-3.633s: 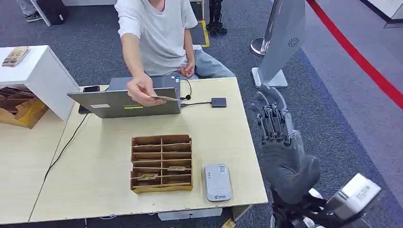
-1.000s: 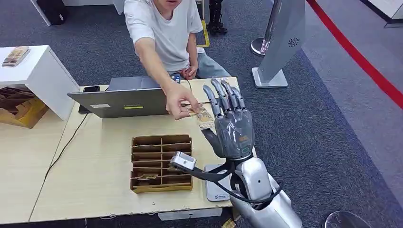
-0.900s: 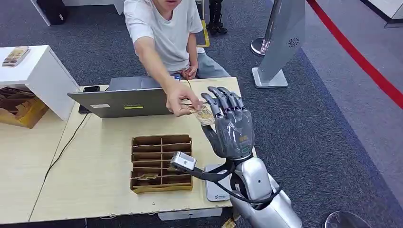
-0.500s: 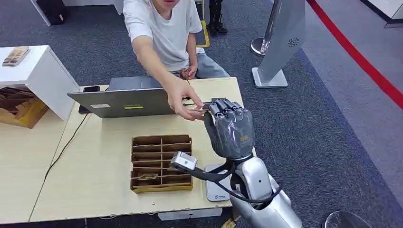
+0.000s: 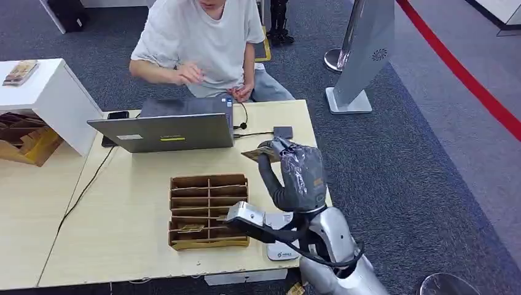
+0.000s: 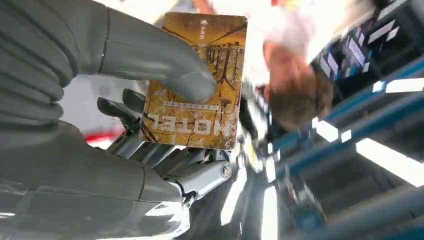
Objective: Pass the card to the sensor for recognition and then transmit it.
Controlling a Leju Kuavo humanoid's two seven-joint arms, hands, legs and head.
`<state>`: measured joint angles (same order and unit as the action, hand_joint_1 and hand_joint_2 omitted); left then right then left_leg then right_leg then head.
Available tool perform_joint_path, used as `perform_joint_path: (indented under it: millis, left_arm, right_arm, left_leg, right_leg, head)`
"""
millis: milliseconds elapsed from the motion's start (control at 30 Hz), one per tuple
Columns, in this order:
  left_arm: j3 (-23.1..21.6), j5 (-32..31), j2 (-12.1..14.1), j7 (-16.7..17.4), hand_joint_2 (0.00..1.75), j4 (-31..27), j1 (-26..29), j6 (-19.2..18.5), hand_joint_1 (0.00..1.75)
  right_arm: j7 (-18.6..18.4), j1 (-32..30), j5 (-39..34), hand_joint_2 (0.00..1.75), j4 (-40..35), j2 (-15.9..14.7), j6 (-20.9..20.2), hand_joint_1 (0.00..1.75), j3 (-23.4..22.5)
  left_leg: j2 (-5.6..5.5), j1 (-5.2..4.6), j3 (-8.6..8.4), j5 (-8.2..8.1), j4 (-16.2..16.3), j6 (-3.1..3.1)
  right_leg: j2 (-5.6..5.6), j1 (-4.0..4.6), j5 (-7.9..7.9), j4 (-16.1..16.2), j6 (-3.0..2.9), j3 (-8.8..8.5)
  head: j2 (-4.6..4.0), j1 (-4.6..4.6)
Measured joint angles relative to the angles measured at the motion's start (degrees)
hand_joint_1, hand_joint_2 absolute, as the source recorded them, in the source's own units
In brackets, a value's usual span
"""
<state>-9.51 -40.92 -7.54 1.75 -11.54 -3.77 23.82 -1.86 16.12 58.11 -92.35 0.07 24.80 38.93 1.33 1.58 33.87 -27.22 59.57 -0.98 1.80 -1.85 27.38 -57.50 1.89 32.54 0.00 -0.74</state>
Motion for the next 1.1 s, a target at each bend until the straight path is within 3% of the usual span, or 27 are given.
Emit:
perform_joint_path:
  millis: [200,500,1100]
  left_arm:
    - [1.2,-0.1,0.0,-0.1,0.00,0.0,0.2,0.0,0.00]
    - [2.3,-0.6,0.1,-0.1,0.00,0.0,0.3,-0.1,0.00]
    - [3.7,-1.6,0.2,-0.1,0.00,0.0,0.3,-0.2,0.00]
  right_arm:
    - [2.0,-2.9,-12.0,1.75,-2.1,0.0,-6.6,1.75,-1.0]
    - [2.4,-6.6,-22.1,1.75,-2.6,0.0,-14.2,1.75,-3.7]
    - [1.7,-10.3,-25.6,1.75,-0.3,0.0,-16.3,1.75,-6.3]
  left_leg:
    - [0.00,0.00,0.00,0.00,0.0,0.00]
    - [0.01,0.00,0.00,0.00,0.0,0.00]
    - [0.01,0.00,0.00,0.00,0.0,0.00]
  right_leg:
    - [0.00,0.00,0.00,0.0,0.00,0.01]
    - [0.00,0.00,0.00,0.0,0.00,0.01]
    - [0.00,0.00,0.00,0.0,0.00,0.01]
  head:
    - [0.00,0.02]
    - [0.00,0.00]
    - [0.00,0.00]
